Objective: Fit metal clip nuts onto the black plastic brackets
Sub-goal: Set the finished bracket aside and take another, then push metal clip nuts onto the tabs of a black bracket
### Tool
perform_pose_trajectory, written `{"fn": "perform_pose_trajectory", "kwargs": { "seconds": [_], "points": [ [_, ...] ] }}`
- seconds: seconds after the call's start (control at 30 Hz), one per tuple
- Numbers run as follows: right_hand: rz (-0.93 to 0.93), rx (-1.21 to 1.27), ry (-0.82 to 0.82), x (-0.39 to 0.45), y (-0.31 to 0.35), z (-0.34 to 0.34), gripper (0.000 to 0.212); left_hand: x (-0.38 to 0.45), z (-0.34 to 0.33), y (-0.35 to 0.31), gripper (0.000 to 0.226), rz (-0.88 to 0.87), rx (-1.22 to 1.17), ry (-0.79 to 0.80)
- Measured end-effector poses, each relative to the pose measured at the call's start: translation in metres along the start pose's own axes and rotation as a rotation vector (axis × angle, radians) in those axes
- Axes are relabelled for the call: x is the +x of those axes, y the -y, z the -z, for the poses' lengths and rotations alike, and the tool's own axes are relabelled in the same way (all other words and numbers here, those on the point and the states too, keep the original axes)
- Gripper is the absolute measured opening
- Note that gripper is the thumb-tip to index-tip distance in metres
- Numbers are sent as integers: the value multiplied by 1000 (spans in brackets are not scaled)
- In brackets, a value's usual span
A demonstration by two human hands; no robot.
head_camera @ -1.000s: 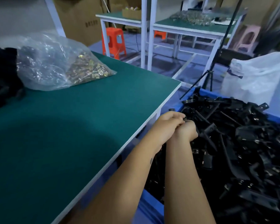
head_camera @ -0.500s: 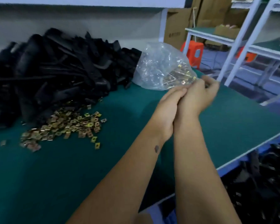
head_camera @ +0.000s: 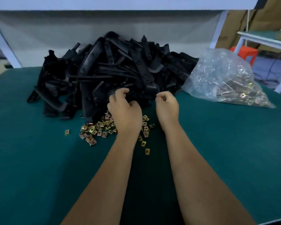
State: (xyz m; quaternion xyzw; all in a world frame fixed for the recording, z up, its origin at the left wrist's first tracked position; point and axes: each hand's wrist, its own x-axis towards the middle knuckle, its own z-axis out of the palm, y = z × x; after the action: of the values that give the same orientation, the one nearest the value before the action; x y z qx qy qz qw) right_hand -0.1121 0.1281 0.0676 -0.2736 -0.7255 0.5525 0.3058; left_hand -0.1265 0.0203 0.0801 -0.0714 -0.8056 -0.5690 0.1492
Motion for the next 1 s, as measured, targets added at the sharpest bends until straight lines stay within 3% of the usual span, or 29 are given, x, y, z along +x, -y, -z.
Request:
{"fn": "perform_pose_trajectory", "kwargs": {
  "seconds": [0.17,0.43,0.57,0.73,0.9,1.0],
  "points": [
    [57,-89,123,1,-5,-2,23,17,4,11,47,-55,514,220],
    [448,-459,373,-4,-4,-16,49,22,4,21,39,-180,553,177],
    [450,-781,329,-4,-3,-16,47,22,8,29,46,-183,650,190],
    [485,-879,100,-10,0,-14,41,24,16,23,32,-227,295,24],
    [388,-878,-116,-9,0,-7,23,29,22,21,32,41,-235,-41],
    [468,-702,-52,-11,2,-9,34,29,25,20,35,151,-529,-177]
  ]
}}
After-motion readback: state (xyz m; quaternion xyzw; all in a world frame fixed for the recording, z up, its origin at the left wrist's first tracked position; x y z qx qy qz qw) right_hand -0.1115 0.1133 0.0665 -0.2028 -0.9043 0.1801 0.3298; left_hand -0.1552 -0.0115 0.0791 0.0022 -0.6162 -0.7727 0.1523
